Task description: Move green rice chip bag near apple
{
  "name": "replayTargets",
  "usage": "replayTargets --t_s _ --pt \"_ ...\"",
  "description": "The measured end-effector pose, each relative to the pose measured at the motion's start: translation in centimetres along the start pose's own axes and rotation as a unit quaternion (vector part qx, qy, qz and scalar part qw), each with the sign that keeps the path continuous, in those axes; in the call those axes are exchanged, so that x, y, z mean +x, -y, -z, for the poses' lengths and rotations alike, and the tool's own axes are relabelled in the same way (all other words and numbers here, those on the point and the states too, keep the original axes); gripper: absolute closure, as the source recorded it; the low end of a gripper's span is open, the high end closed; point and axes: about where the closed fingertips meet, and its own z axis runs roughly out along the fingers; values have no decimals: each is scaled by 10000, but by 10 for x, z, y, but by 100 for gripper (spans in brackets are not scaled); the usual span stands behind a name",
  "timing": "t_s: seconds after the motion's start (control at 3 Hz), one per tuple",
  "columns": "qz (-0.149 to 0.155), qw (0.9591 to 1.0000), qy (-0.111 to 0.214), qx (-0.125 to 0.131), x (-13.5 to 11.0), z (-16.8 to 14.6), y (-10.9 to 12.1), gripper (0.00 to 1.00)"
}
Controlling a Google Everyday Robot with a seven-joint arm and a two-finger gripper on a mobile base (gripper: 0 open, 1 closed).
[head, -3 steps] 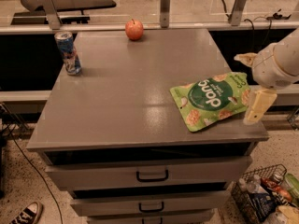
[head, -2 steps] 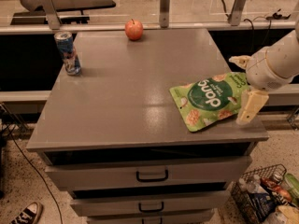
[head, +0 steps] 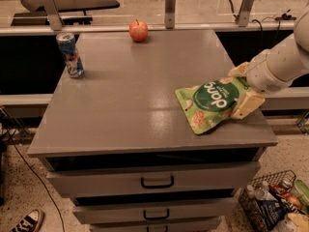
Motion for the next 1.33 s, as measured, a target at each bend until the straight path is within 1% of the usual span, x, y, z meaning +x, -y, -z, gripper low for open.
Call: replayTargets --t_s 0.33,0.67,1.0,1.33 --pt "-83 10000 -4 15 1 2 1 65" --pt "-140 9998 -23 124 -1 16 5 88" --pt "-198 9989 -117 420 -3 43 15 100" --pt "-343 9948 -217 933 2 83 33 100"
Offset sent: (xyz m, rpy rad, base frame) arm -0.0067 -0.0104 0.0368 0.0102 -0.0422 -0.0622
